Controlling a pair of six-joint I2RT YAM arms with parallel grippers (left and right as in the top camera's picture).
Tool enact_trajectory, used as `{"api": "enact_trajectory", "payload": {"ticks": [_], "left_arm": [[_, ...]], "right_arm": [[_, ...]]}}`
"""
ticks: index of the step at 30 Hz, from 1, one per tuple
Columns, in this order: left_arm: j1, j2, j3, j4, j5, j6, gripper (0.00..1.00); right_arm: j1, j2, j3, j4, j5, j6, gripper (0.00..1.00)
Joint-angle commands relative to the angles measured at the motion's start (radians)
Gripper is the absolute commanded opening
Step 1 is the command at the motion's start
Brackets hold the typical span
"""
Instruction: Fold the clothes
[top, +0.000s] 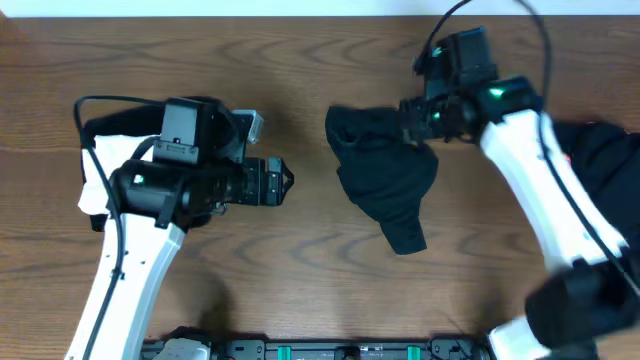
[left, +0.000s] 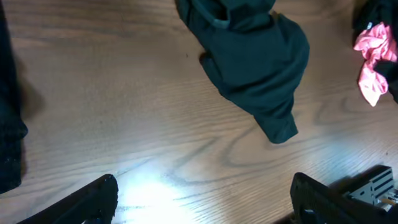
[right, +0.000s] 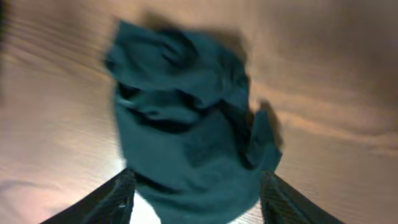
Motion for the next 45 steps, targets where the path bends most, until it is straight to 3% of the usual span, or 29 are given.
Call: {"api": "enact_trajectory", "payload": {"ticks": [1, 10, 18, 21, 23, 26, 34, 37, 45], "left_arm": [[-0.003, 0.026, 0.005, 0.000, -0.011, 0.013, 0.89], [-0.003, 0.052, 0.005, 0.013, 0.010, 0.013, 0.89], [-0.003, 0.056, 0.005, 0.016, 0.027, 0.013, 0.89], [-0.003, 0.056, 0.005, 0.016, 0.027, 0.013, 0.89], [-0.003, 0.056, 0.005, 0.016, 0.027, 0.013, 0.89], [-0.003, 0.056, 0.005, 0.015, 0.027, 0.013, 0.89], [-0.003, 0.056, 0.005, 0.035, 0.034, 0.013, 0.90], [-0.004, 0.057, 0.005, 0.084, 0.108, 0.013, 0.89], [-0.082, 0.057, 0.005, 0.222, 0.158, 0.009, 0.90]], "right_arm": [[-0.002, 0.116, -0.042, 0.018, -0.072, -0.048, 0.60], [0.017, 0.204, -0.042, 0.293, -0.070, -0.011, 0.64], [0.024, 0.294, -0.042, 0.310, -0.056, 0.019, 0.57], [0.023, 0.303, -0.043, 0.293, -0.055, 0.018, 0.46], [0.023, 0.291, -0.041, 0.301, -0.052, 0.016, 0.22], [0.020, 0.245, -0.024, 0.290, -0.047, 0.006, 0.02], [0.033, -0.111, 0.067, 0.230, -0.134, -0.172, 0.01], [0.052, -0.227, 0.067, 0.225, -0.130, -0.201, 0.01], [0.065, -0.291, 0.067, 0.166, -0.125, -0.203, 0.01]]}}
